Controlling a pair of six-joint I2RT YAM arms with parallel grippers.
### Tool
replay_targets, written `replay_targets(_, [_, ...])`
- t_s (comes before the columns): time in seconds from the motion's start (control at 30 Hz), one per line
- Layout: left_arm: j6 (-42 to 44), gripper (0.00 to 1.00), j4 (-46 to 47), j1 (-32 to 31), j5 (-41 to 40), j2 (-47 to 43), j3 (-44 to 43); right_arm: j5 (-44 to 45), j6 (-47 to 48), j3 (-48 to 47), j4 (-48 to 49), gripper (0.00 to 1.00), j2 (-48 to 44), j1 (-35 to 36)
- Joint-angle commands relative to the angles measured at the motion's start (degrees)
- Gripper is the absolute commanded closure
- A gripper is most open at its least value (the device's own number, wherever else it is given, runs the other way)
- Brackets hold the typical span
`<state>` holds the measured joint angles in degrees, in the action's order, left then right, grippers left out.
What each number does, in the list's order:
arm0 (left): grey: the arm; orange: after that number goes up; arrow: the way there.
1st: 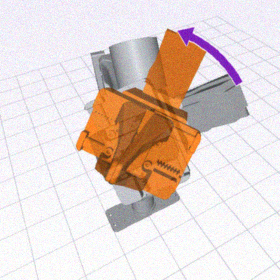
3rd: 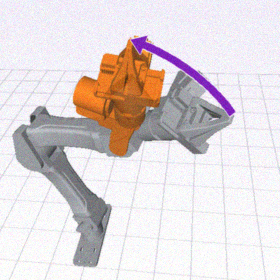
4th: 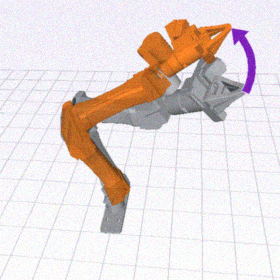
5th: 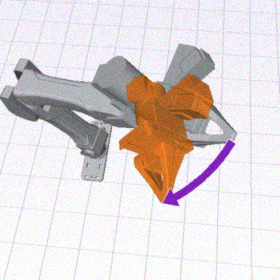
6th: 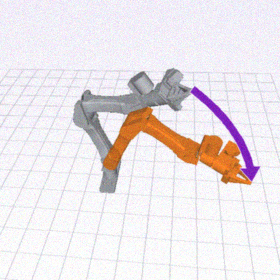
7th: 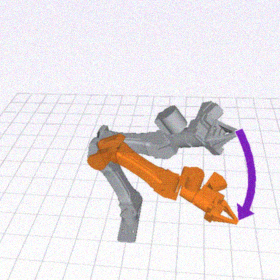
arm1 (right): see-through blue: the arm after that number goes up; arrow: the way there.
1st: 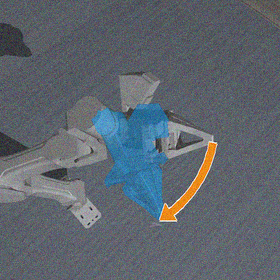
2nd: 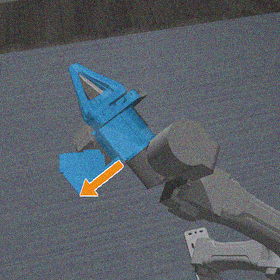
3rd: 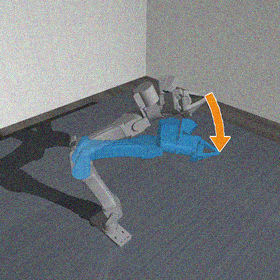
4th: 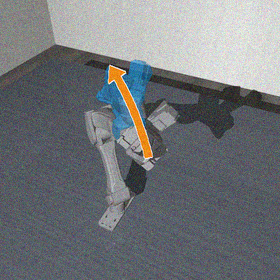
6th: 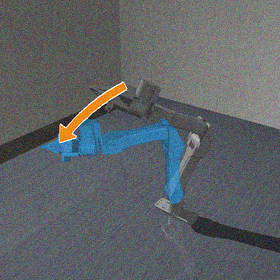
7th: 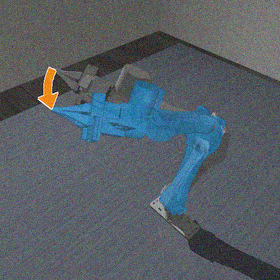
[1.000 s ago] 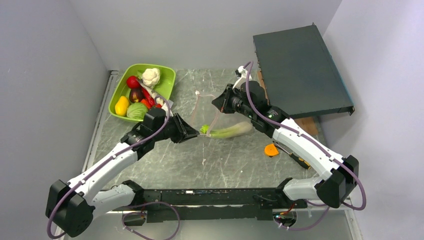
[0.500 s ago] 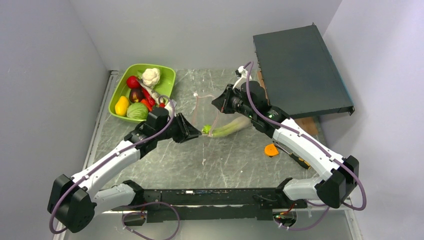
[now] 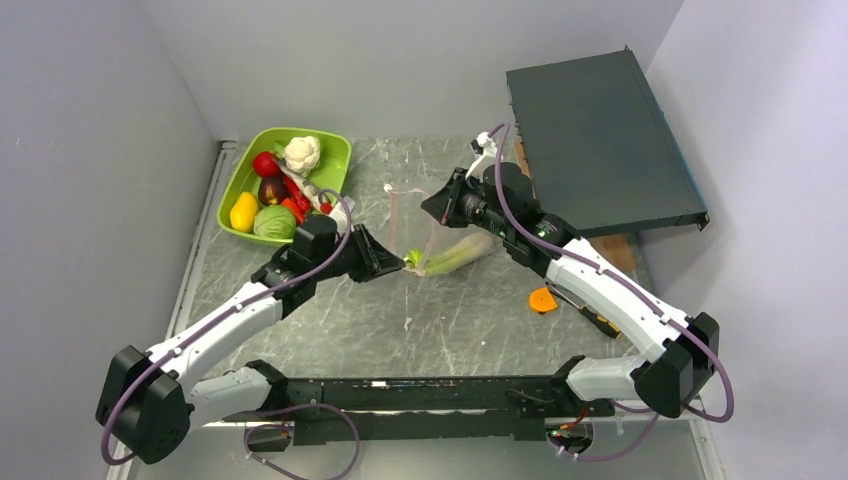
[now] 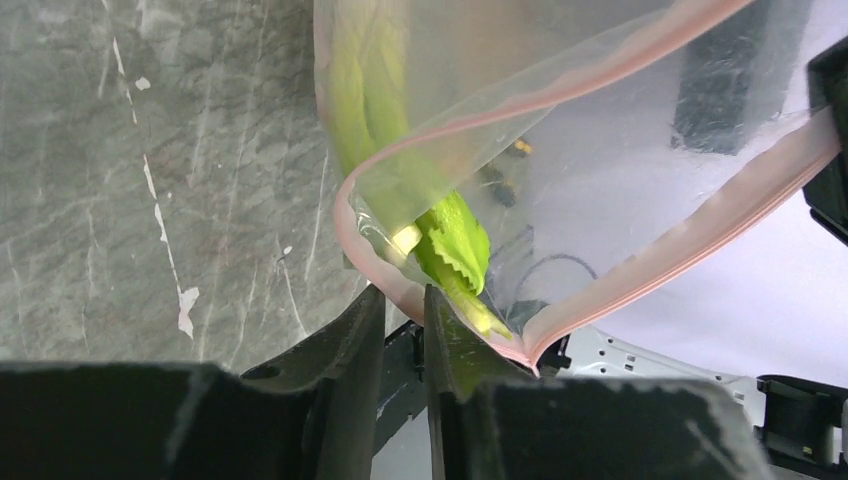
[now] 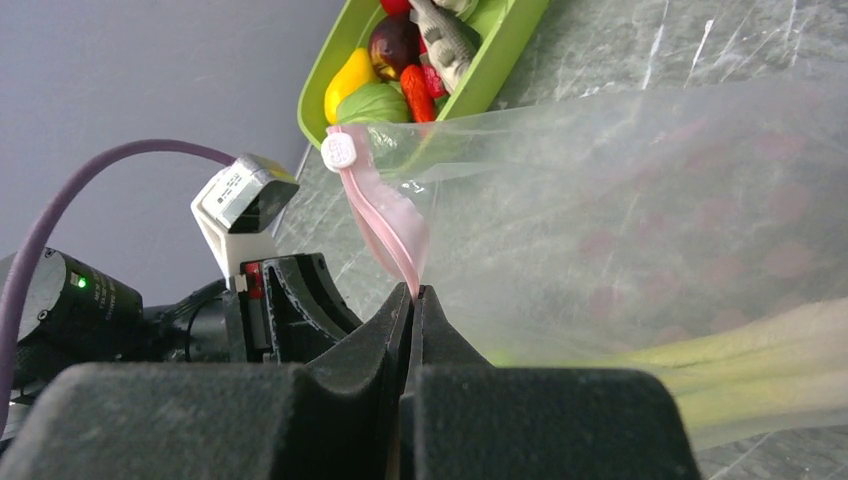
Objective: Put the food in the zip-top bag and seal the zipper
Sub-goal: Adjust the zipper food storage bag at the center of the board.
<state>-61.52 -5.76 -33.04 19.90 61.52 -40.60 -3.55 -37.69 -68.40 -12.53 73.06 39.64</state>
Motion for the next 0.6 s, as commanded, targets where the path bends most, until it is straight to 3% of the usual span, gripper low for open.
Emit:
replay_targets(0.0, [3.4, 0.81, 6.7, -0.2, 2.5, 1.8, -2.5, -1.7, -0.2, 0.3, 3.6, 1.00, -1.5, 0.2])
replay_targets(0.17, [4.9, 1.00, 8.5, -0.4, 4.3, 1.0, -4.1, 0.1, 4.2, -0.1, -0.1, 1.00, -1.5, 0.9])
replay_targets(0.57, [2.3, 1.00, 10.1, -0.8, 5.0, -4.1, -1.5, 18.2, 13.6, -2.8, -8.7, 1.00, -0.4, 10.3])
